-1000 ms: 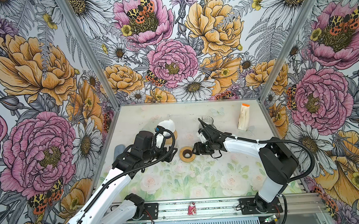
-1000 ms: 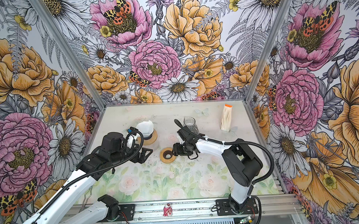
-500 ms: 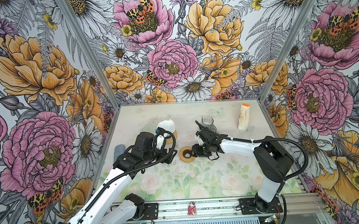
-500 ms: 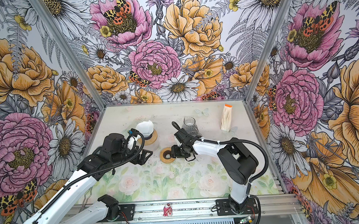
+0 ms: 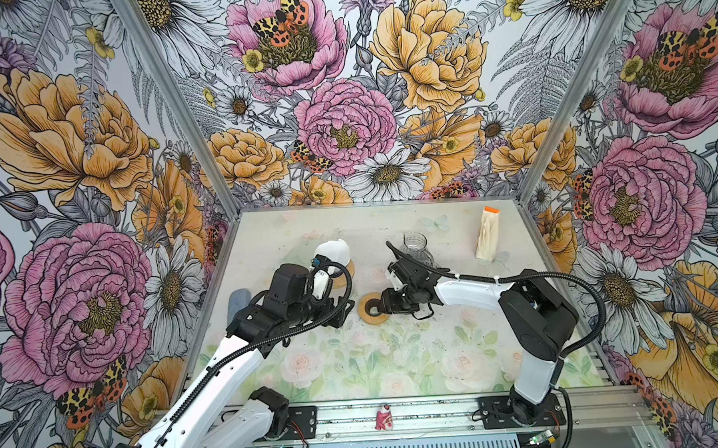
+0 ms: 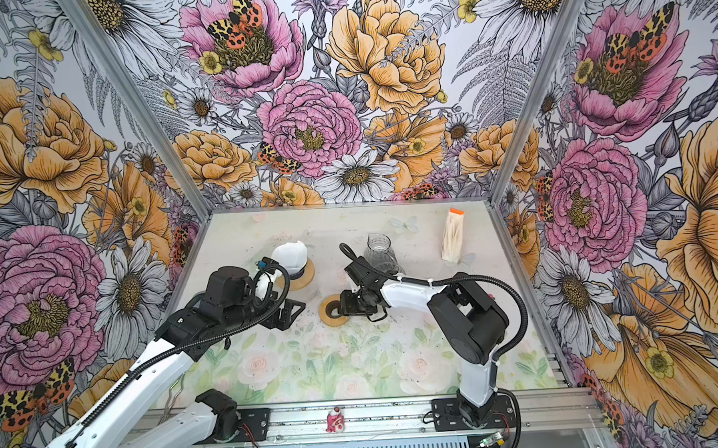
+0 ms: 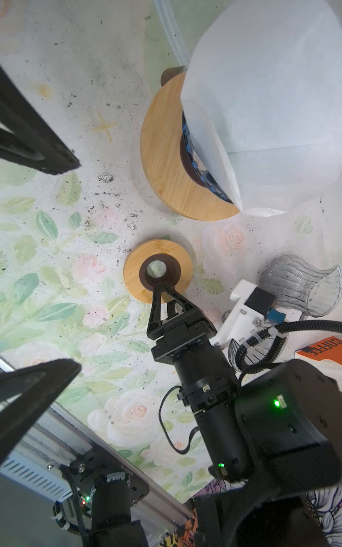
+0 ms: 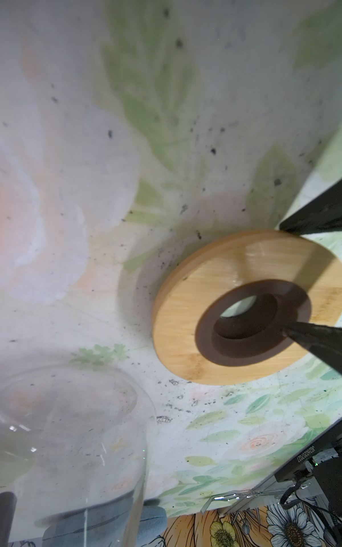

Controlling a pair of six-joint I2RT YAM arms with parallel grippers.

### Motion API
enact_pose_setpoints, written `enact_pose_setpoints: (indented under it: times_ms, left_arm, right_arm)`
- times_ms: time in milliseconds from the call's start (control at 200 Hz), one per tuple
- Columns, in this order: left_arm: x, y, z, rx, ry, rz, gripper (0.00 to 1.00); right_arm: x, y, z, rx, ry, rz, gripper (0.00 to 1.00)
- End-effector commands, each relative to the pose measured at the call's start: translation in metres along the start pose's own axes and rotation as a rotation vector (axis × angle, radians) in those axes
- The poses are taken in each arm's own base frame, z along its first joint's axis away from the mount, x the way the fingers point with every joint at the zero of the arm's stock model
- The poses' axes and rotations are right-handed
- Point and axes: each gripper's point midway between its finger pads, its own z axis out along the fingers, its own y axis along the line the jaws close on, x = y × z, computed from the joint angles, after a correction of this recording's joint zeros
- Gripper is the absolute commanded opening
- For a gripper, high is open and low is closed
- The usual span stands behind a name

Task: Place the coffee filter in the dripper
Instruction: 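Move the right gripper over the loose bamboo ring and lower it, then grasp the bamboo ring's inner edge with the right gripper and tilt it up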

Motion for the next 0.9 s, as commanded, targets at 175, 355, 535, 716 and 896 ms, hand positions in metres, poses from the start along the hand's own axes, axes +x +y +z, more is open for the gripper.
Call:
enact_pose_setpoints:
  times_ms: [175,355,535,716,896]
  left_arm:
    - [0.001,0.003,0.002,-0.01,0.0,0.015,0.99]
    - [0.001,0.004,0.003,-0.01,0.001,0.013,0.99]
    - [0.0,0.005,0.003,-0.014,0.001,0.013,0.99]
    - [-0.001,0.005,0.004,-0.015,0.002,0.014,0.99]
    - [-0.005,0.005,0.004,-0.011,0.0,0.008,0.99]
  right_arm:
    - [-0.005,0.012,0.01,-0.014,0.015,-0.03,0.43]
    - [-0.012,0.015,0.01,-0.013,0.001,-0.044,0.42]
    - [-0.015,0.017,0.008,-0.014,-0.011,-0.052,0.36]
    - [-0.018,0.021,0.005,-0.02,-0.02,-0.061,0.29]
    - [-0.021,0.024,0.002,-0.028,-0.03,-0.07,0.22]
